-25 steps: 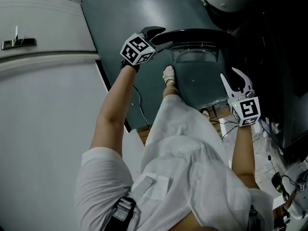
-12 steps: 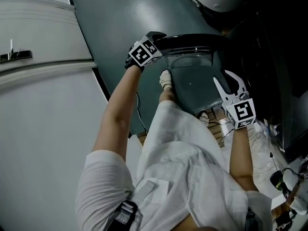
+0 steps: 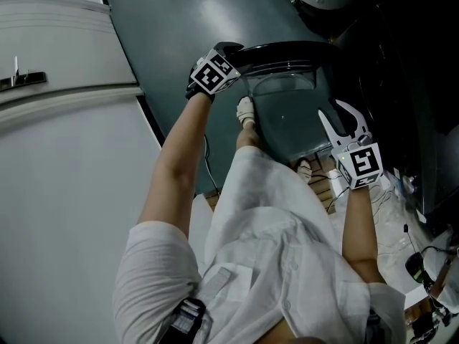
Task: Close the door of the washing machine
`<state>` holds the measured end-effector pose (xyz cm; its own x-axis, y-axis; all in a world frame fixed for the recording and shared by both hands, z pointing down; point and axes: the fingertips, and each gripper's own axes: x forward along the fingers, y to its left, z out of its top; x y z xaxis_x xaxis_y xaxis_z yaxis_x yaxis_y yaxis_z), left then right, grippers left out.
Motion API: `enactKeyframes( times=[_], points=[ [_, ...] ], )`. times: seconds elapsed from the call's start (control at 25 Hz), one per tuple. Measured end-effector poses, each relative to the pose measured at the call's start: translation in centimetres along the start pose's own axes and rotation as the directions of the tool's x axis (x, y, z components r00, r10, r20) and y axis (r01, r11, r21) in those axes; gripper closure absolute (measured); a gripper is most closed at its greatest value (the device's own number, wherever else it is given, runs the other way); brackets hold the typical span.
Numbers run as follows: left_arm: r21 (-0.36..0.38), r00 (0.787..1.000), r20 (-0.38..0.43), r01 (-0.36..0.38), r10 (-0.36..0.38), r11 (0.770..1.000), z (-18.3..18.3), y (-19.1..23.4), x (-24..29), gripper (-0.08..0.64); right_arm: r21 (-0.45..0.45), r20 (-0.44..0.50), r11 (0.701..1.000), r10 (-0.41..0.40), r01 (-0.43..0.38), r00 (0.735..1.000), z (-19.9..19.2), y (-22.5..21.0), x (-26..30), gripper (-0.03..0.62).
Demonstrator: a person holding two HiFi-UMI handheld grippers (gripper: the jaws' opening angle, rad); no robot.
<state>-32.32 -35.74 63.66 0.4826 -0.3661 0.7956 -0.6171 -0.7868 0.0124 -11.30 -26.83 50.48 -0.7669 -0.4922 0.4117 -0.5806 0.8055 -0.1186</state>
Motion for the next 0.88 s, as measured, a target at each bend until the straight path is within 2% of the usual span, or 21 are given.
enactKeyframes(
  times=[0.32, 0.48, 0.88],
  points=[
    [-0.061, 1.000, -0.020, -0.022, 0.021, 0.998, -0.8, -3.9, -0.2, 0.334, 0.002, 0.025, 1.000, 0.003, -0.003, 1.000, -0.7, 0.7, -2.7, 0.443],
    [-0.102, 1.000, -0.027, -0.008, 0.005, 0.995, -1.1, -6.9, -0.5, 0.347, 0.004, 0.036, 1.000, 0.005, -0.005, 0.999, -1.1, 1.2, -4.8, 0.443],
    [-0.119, 0.999, -0.020, 0.022, -0.025, 0.993, -0.8, -15.3, -0.4, 0.376, -0.004, 0.056, 1.000, -0.003, 0.004, 0.998, -2.1, 1.6, -9.9, 0.443]
  ],
)
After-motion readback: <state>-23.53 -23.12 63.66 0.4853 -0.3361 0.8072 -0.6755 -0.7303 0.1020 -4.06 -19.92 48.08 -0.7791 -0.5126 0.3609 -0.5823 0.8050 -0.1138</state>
